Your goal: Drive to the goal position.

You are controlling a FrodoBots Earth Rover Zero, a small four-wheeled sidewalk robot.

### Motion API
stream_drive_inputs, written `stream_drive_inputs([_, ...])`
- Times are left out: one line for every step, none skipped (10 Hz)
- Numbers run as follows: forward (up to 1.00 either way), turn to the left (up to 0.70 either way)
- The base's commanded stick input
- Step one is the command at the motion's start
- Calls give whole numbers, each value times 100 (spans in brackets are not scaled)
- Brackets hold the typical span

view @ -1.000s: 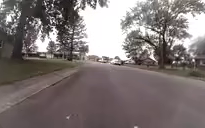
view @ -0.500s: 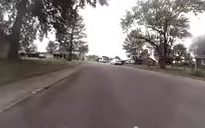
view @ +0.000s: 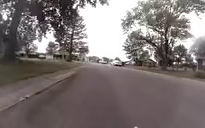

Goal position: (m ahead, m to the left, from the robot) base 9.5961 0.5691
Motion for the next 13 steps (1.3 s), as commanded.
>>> stream_drive_inputs([70, 0])
stream_drive_inputs([70, 0])
stream_drive_inputs([70, 0])
stream_drive_inputs([70, 0])
stream_drive_inputs([70, 0])
stream_drive_inputs([70, 0])
stream_drive_inputs([70, 0])
stream_drive_inputs([70, 0])
stream_drive_inputs([70, 0])
stream_drive_inputs([70, 0])
stream_drive_inputs([70, 0])
stream_drive_inputs([70, 0])
stream_drive_inputs([70, 0])
